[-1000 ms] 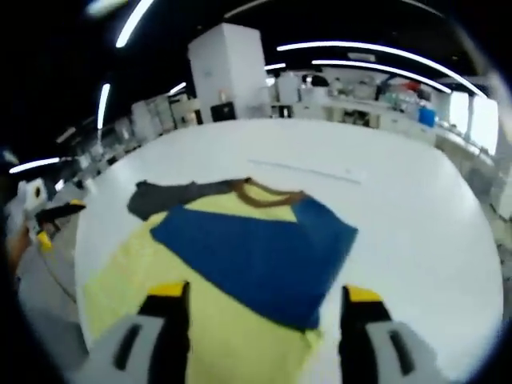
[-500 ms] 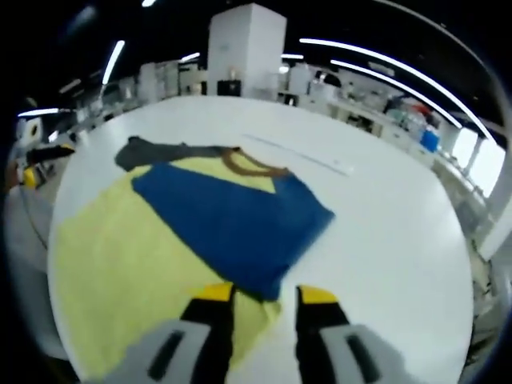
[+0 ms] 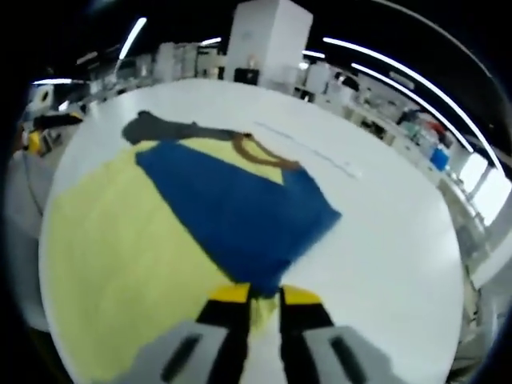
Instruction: Fold the garment on the visible template until the final outline fits inside the template.
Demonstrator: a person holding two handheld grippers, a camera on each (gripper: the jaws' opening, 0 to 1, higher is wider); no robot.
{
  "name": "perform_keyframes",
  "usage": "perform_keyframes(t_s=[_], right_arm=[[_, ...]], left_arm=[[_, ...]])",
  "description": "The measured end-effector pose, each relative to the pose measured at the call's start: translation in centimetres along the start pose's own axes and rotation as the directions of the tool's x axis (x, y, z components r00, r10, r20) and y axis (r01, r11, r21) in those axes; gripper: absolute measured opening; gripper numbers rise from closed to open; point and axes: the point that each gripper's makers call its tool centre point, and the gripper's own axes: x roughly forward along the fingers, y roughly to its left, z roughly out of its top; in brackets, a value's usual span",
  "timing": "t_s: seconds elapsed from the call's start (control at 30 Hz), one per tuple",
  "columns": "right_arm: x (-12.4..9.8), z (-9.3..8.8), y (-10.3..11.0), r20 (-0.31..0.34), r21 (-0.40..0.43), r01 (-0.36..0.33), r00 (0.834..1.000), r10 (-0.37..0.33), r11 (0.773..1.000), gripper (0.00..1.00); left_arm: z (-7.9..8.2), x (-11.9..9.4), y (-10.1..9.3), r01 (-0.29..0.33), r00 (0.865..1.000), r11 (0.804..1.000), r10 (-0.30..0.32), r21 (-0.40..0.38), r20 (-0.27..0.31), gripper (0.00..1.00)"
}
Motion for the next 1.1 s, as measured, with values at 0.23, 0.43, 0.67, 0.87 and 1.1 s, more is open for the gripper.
perform_keyframes(t_s=[0.23, 0.43, 0.67, 0.87, 1.1], right_arm=[[0.4, 0.0, 0.3, -0.009, -0.039, -0.021, 1.000, 0.020, 0.999, 0.05], [0.5, -0.7, 0.5, -0.037, -0.114, -0.021, 0.999, 0.016, 0.993, 0.06], [0.9, -0.7, 0.4, -0.044, -0.186, -0.015, 0.999, 0.006, 0.982, 0.03], [0.9, -1.1, 0.4, -0.065, -0.210, -0.014, 0.998, 0.001, 0.978, 0.00], [0.3, -1.4, 0.7, -0.065, -0.192, -0.006, 0.998, -0.007, 0.981, 0.00]], left_arm=[[-0.1, 0.0, 0.2, -0.001, 1.000, 1.000, 0.001, 0.002, -0.003, 0.99], [-0.3, 0.0, 0.6, -0.004, 1.000, 1.000, 0.004, -0.006, -0.004, 0.99], [-0.4, 0.0, 0.9, -0.003, 1.000, 1.000, 0.003, -0.007, -0.007, 0.98], [-0.5, -0.1, 1.2, -0.007, 1.000, 1.000, 0.006, -0.014, -0.008, 0.98], [-0.8, -0.1, 1.4, -0.016, 1.000, 1.000, 0.016, -0.020, -0.014, 0.98]])
